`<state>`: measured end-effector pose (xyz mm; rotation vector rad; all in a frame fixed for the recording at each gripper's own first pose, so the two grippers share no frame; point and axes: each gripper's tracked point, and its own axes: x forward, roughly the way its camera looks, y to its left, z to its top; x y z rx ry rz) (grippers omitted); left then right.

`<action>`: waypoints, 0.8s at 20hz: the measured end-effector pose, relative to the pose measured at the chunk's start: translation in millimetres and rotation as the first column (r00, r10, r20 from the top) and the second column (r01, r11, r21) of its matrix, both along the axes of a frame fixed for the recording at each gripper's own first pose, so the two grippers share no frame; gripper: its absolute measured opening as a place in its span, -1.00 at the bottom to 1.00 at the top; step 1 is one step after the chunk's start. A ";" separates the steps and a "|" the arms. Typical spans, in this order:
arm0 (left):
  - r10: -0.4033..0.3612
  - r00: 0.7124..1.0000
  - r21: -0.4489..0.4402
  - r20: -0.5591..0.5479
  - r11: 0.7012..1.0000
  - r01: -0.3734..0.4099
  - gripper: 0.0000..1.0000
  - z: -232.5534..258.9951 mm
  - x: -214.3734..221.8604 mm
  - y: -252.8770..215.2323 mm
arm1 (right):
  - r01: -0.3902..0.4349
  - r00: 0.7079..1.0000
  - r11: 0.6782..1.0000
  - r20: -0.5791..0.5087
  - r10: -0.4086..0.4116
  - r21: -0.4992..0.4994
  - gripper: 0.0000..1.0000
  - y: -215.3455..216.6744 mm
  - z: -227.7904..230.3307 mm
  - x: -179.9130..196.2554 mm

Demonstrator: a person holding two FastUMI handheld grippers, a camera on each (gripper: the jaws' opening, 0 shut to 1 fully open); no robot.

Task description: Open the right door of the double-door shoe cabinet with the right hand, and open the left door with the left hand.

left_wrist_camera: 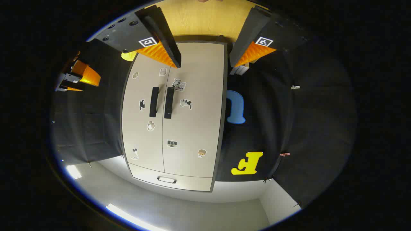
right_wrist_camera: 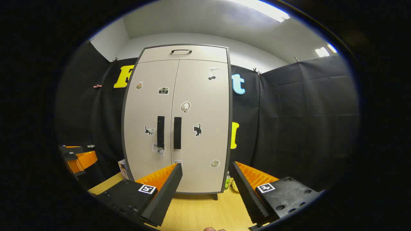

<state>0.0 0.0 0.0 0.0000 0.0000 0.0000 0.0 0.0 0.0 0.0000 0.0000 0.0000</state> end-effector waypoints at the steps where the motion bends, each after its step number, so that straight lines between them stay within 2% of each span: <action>1: -0.004 1.000 0.001 -0.001 1.000 0.004 0.89 0.8 -0.6 -1.5 | -0.006 1.000 1.000 -0.002 0.006 0.003 0.96 1.6 0.3 -0.6; 7: 0.000 1.000 0.028 -0.021 1.000 0.001 0.89 -7.2 -1.1 -3.3 | -0.047 0.999 0.999 -0.012 0.047 -0.005 0.96 15.2 -0.7 -1.8; 11: 0.000 1.000 0.035 -0.025 0.999 0.001 0.90 -9.6 -1.7 -2.7 | -0.072 0.997 0.997 -0.023 0.073 0.024 0.95 21.5 -5.7 0.6; 16: -0.012 0.999 0.055 -0.035 0.998 0.014 0.89 -10.7 -0.9 -7.1 | -0.059 0.998 0.997 -0.029 0.060 0.042 0.96 17.7 -3.9 4.7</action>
